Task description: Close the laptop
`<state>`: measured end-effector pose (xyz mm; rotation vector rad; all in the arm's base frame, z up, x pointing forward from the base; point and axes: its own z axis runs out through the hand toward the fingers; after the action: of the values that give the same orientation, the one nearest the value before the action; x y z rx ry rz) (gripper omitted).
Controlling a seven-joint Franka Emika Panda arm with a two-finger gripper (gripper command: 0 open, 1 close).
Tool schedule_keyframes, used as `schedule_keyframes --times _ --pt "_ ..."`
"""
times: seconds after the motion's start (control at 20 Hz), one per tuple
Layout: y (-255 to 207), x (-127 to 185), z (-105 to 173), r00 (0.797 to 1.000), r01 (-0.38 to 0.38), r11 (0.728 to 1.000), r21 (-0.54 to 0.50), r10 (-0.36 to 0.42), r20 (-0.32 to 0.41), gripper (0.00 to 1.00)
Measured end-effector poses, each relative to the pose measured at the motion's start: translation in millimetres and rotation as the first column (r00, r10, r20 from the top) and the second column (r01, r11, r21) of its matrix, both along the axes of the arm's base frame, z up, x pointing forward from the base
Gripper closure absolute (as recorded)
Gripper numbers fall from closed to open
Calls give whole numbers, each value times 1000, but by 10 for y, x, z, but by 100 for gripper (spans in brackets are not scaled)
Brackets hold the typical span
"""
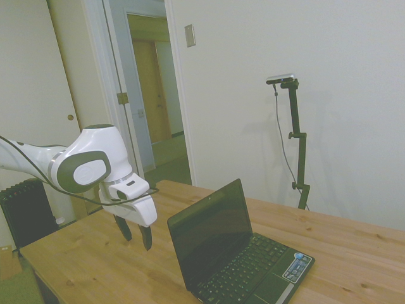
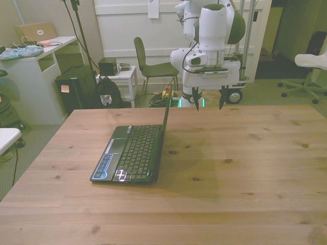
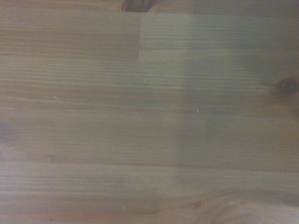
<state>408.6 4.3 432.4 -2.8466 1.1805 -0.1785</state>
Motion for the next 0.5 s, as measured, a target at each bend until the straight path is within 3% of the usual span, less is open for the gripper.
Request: schedule_keyframes --times 0.15,0.5 --pt "-3 19 24 1000 25 1000 2 -25 4 0" --pt "-33 391 531 995 93 996 10 -94 40 0"
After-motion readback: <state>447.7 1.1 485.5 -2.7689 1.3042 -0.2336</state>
